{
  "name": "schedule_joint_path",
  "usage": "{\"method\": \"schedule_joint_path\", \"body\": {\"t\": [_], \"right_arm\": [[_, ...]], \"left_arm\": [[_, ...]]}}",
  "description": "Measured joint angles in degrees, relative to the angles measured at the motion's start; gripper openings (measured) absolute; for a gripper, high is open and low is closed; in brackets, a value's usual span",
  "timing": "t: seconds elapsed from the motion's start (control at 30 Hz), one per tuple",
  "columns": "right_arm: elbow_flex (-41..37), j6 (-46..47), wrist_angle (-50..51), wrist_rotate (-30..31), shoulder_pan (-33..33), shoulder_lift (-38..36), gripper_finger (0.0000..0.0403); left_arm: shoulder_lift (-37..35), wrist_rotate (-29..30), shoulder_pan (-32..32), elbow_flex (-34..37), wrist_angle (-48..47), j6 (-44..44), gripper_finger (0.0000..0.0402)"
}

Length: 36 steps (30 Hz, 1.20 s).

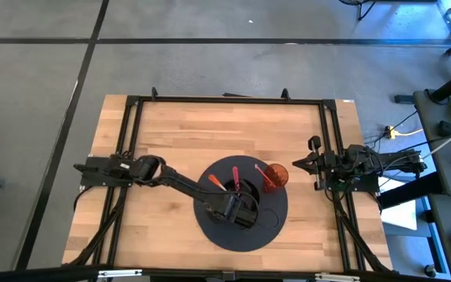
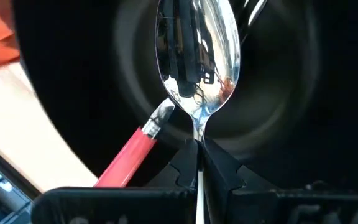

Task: Pick & Place Utensil
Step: Put the spoon into the bowl, then return to Home Position

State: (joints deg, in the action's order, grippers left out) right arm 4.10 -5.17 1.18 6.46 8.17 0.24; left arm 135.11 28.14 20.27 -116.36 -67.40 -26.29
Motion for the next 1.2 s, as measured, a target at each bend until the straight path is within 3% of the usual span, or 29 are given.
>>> {"method": "schedule_joint_path", "body": {"t": [0.27,0.67,0.87,1.07,1.2], "right_arm": [[0.0,0.0,0.0,0.0,0.0,0.0,0.0012],[0.0,0.0,0.0,0.0,0.0,0.0,0.0012],[0.0,0.0,0.0,0.0,0.0,0.0,0.0012],[0.0,0.0,0.4,0.0,0.0,0.0,0.0012],[0.0,0.2,0.5,0.0,0.0,0.0,0.0012]], "left_arm": [[1.0,0.8,-0.1,0.0,0.3,-0.5,0.0008],[0.8,1.6,1.3,-3.7,-0.9,-0.5,0.0055],[0.4,6.2,2.5,-9.7,-10.0,1.9,0.0067],[-8.7,-0.6,2.5,-12.4,-20.2,14.1,0.0031],[-19.0,-2.0,2.0,-7.2,-15.2,16.7,0.0005]]}}
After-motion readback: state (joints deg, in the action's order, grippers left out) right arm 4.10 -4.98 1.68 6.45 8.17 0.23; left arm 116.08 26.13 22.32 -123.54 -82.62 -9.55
